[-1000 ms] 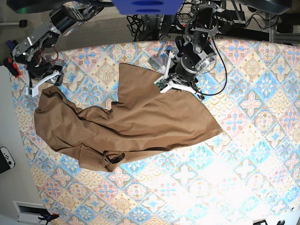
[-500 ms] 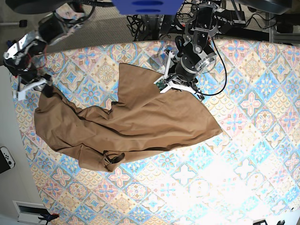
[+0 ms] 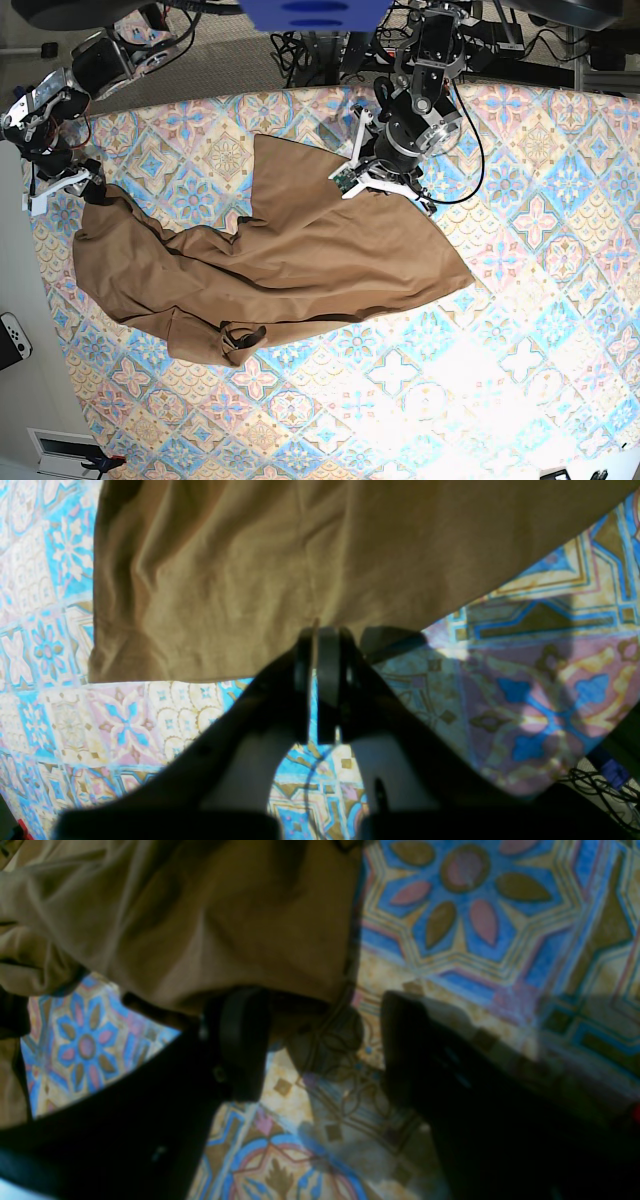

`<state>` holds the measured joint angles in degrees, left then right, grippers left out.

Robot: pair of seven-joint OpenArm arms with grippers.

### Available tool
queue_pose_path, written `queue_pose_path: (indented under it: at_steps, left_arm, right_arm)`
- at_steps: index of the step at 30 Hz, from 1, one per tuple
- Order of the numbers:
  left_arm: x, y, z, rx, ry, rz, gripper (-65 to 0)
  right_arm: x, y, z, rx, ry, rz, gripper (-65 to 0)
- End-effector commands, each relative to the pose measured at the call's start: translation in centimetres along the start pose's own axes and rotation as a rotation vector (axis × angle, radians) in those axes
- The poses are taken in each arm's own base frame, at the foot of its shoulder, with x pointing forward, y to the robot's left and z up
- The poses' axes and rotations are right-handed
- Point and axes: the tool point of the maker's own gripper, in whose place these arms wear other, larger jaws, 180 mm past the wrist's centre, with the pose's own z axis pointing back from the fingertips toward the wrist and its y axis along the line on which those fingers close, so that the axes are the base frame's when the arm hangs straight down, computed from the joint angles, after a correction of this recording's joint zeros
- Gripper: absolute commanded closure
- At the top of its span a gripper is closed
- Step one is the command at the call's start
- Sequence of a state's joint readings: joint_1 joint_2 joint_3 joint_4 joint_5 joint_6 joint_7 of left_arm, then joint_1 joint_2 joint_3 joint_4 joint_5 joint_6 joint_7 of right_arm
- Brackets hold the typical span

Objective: Layout the t-shirt on the table in an organized manner, then fold the t-shirt properly

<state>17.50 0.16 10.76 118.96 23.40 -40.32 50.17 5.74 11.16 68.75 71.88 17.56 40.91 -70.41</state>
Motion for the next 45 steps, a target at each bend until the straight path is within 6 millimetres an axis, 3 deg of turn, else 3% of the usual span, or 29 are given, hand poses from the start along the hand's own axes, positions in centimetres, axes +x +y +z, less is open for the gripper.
queue_pose_path:
  at_steps: [1,5,8,11,17,19,24,26,28,35,38,40,45]
  left_arm:
    - [0.9,0.4,0.3,0.014,-0.035,0.007,-2.4]
    - [0.9,0.3,0.3,0.013,-0.034,0.008,-2.5]
    - [0.9,0.3,0.3,0.013,-0.034,0.008,-2.5]
    - [0.9,0.3,0.3,0.013,-0.034,0.008,-2.5]
    - [0.9,0.4,0.3,0.013,-0.034,0.006,-2.5]
    - [0.9,0.4,0.3,0.013,-0.034,0.006,-2.5]
    - [0.9,0.0,0.3,0.004,-0.034,0.008,-2.6]
    - [0.8,-0.8,0.4,-0.014,-0.034,0.02,-2.7]
    - [2.1,-1.9,0.5,-0.043,-0.068,0.017,-4.4]
    - [5.7,-7.2,1.1,-0.164,-0.151,-0.029,-29.7]
    - [6.2,-8.0,1.1,-0.173,-0.156,-0.087,-30.5]
    - [6.8,-7.2,0.6,-0.122,-0.139,-0.167,-30.5]
    - [6.4,-8.9,-2.5,-0.114,-0.041,-0.375,-30.6]
  right_arm:
    - [-0.6,-1.0,0.3,-0.047,0.055,0.01,-35.0]
    - [2.0,0.2,-0.2,-0.021,0.002,0.013,-35.0]
    - [2.6,0.5,-0.4,-0.016,-0.008,0.015,-35.0]
    - [1.7,1.2,-1.3,0.011,0.029,0.02,-35.0]
    - [-1.8,2.3,-3.5,0.08,0.136,-0.03,-34.6]
    - [-2.0,3.0,-4.1,0.097,0.144,-0.015,-29.0]
    - [-2.0,4.6,-4.9,0.12,0.175,0.065,0.0]
    - [-1.9,4.7,-5.0,0.122,0.175,0.07,0.0]
    - [-2.1,4.6,-4.9,0.12,0.179,0.07,0.0]
    - [-2.2,4.6,-4.9,0.119,0.183,0.073,0.0]
    - [-2.3,4.6,-4.9,0.12,0.184,0.072,0.0]
    - [-2.3,4.6,-5.0,0.12,0.185,0.071,0.0]
    - [-2.3,4.6,-5.0,0.121,0.186,0.071,0.0]
